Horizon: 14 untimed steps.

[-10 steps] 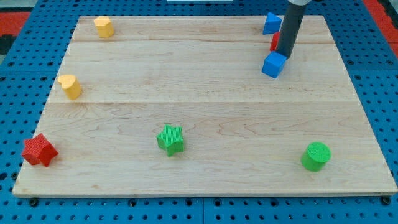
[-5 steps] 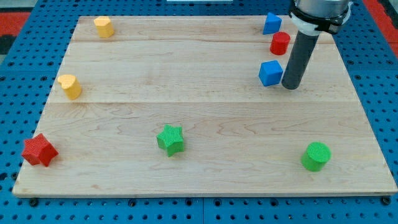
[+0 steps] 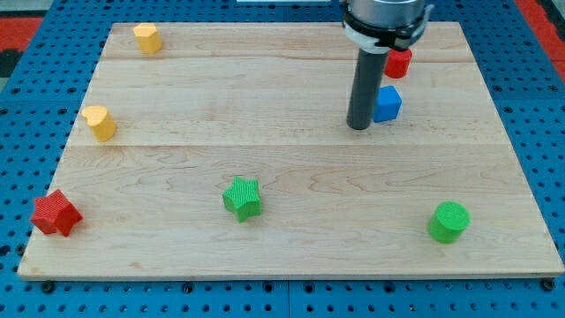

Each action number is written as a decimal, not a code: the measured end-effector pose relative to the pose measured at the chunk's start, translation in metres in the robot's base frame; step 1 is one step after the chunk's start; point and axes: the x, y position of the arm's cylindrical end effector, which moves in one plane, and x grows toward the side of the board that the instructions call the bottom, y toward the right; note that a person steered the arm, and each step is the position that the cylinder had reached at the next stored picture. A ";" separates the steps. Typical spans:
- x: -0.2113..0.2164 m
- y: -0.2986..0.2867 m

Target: Adjust the blue cube to the bottom of the red circle

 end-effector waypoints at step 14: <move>-0.022 0.046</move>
